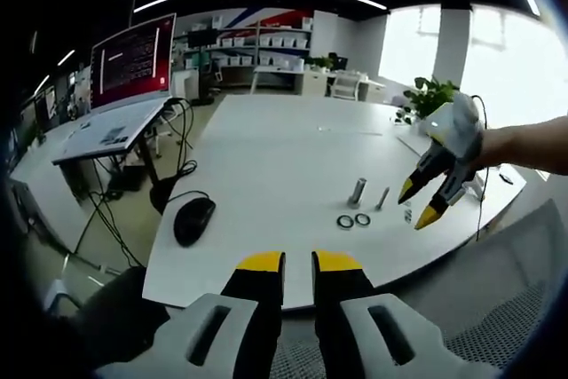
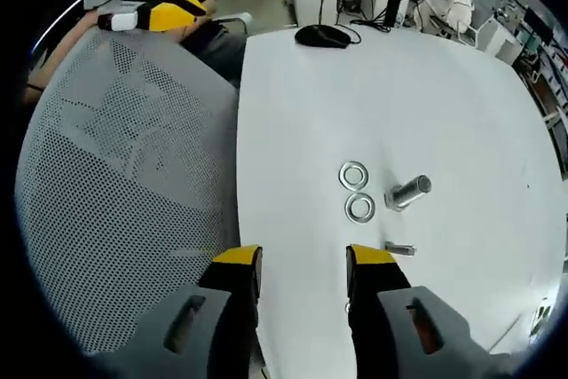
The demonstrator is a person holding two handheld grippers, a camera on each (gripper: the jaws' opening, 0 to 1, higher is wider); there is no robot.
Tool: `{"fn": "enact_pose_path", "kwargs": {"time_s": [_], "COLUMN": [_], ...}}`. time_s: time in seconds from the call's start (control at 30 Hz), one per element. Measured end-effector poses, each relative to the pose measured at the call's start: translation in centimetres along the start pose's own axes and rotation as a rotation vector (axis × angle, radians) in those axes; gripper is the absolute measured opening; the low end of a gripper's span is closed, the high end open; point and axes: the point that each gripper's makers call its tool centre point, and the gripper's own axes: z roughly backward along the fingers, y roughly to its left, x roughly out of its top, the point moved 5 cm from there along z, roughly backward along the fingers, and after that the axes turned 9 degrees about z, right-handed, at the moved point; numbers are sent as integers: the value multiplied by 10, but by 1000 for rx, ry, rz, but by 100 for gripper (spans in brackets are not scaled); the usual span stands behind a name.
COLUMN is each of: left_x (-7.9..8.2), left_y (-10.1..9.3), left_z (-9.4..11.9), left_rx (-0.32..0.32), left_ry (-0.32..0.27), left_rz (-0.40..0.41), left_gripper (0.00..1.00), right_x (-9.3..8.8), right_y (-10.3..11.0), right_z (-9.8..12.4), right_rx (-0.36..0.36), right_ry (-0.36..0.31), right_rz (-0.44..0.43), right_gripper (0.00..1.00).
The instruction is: Place the washer onto the threaded stud by aligning its center hole with the stud, sliding it down to the base, and recovering from edge contact or off-axis alignment until the washer reaches the visible bottom stop.
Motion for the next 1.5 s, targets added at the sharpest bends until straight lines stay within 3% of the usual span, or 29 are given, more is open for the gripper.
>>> {"fn": "enact_pose_path", "kwargs": {"time_s": [0.37, 0.67, 0.8, 1.17, 1.5], "left_x": [1, 0, 1, 0, 0], "left_y": [1, 1, 1, 1, 1], "left_z": [0, -1, -1, -2, -2], "left_rx": [5, 8, 7, 2, 5], "left_ry": [-9, -1, -8, 4, 4], "left_rz": [7, 1, 10, 0, 1], "left_gripper": [9, 8, 8, 8, 7], "right_x": [-6, -1, 2, 2, 1], "right_y": [-27, -40, -44, -53, -59], "right_z": [-30, -52, -58, -75, -77], "right_rx": [-1, 15, 27, 18, -12], "right_ry": [90, 126, 117, 158, 173], "right_rz": [23, 45, 10, 41, 89], "right_gripper": [37, 35, 41, 41, 32]}}
